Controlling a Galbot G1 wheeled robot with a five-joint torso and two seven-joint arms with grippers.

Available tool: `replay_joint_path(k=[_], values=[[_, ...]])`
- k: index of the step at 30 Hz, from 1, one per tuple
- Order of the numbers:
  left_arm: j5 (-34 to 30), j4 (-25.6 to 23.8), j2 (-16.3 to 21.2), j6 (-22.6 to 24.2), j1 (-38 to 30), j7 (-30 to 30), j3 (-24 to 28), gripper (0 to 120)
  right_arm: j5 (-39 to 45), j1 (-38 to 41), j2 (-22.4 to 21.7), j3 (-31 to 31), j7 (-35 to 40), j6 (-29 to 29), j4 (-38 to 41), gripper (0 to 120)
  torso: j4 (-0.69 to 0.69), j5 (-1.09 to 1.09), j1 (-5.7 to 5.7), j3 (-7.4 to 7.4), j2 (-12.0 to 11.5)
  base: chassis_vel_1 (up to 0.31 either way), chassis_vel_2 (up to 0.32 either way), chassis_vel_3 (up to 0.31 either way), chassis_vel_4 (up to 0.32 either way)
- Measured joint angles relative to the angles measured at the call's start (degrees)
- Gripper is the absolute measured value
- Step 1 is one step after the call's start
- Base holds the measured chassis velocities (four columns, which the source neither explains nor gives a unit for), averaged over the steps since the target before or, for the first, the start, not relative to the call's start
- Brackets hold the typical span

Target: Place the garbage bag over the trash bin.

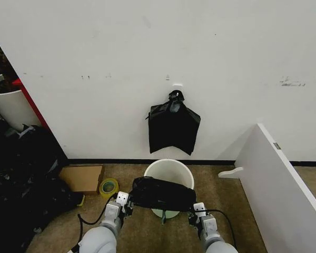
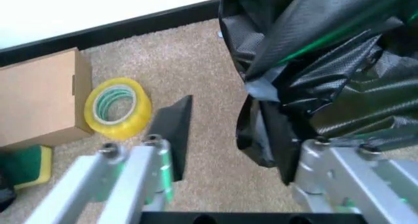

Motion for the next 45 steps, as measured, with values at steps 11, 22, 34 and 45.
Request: replay_joint_path(k=[11, 22, 34, 45], values=[[2.7, -4.9, 1.1, -0.1, 5.7, 0.9, -3.3, 86, -2.0, -3.2, -0.9, -0.1, 0.0, 0.1, 3.8, 88, 0.00, 0.00, 0.00, 0.00, 0.0, 0.000, 0.000, 0.000, 0.000], [3.0, -7.3, 2.5, -15.0, 13.8, 9.2, -6.2, 100, -3.0, -5.2, -1.6, 0.6, 0.1, 1.5, 5.3, 100, 0.00, 0.01, 0.00, 0.00, 0.0, 0.000, 0.000, 0.000, 0.000], [2.3, -11.3, 3.6, -22.5, 20.0, 12.9, -6.9, 100, -4.2, -7.9, -0.5, 1.5, 0.3, 2.2, 6.2, 100, 0.00, 0.00, 0.00, 0.00, 0.0, 0.000, 0.000, 0.000, 0.000], [-0.2, -11.8, 4.3, -28.8, 20.5, 16.9, -7.6, 100, -4.2, -8.9, 1.1, 4.1, -0.5, 5.6, 8.0, 100, 0.00, 0.00, 0.00, 0.00, 0.0, 0.000, 0.000, 0.000, 0.000]])
